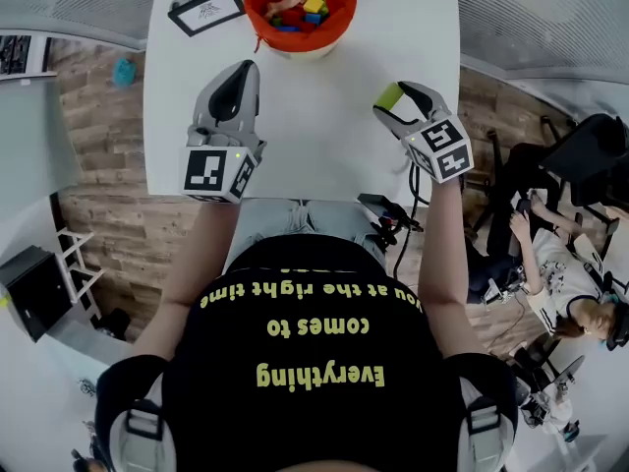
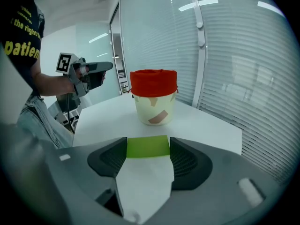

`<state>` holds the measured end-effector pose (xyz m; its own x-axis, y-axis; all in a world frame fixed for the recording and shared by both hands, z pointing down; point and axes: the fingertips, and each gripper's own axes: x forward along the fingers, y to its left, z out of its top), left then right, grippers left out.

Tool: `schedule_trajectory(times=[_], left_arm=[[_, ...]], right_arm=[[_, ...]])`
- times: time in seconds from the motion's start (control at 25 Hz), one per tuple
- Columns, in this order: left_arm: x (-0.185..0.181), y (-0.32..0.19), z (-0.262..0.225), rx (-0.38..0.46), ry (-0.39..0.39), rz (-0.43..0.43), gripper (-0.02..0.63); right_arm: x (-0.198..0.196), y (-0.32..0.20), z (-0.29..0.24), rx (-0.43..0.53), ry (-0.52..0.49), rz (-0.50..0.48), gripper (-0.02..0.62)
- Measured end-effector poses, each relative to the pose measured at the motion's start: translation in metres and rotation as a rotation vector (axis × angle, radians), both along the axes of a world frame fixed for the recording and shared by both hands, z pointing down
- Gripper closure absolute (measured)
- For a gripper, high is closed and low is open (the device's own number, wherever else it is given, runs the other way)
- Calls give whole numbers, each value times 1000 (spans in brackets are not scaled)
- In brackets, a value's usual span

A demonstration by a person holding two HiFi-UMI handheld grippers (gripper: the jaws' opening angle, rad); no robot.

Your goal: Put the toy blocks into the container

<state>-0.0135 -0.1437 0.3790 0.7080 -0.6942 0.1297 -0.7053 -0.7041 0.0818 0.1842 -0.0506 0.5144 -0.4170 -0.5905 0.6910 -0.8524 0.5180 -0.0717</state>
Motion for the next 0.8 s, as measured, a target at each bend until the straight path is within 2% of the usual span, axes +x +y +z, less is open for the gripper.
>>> schedule_trajectory(times=[0.36,0.8], left_arm=[[-21,-1,-10,14,17,-57,607],[-39,-1,-13,19,33,-89,607]], right_arm=[[-4,-17,-41,81,5,-19,299],[-3,-34,-85,184,-12,11,299]])
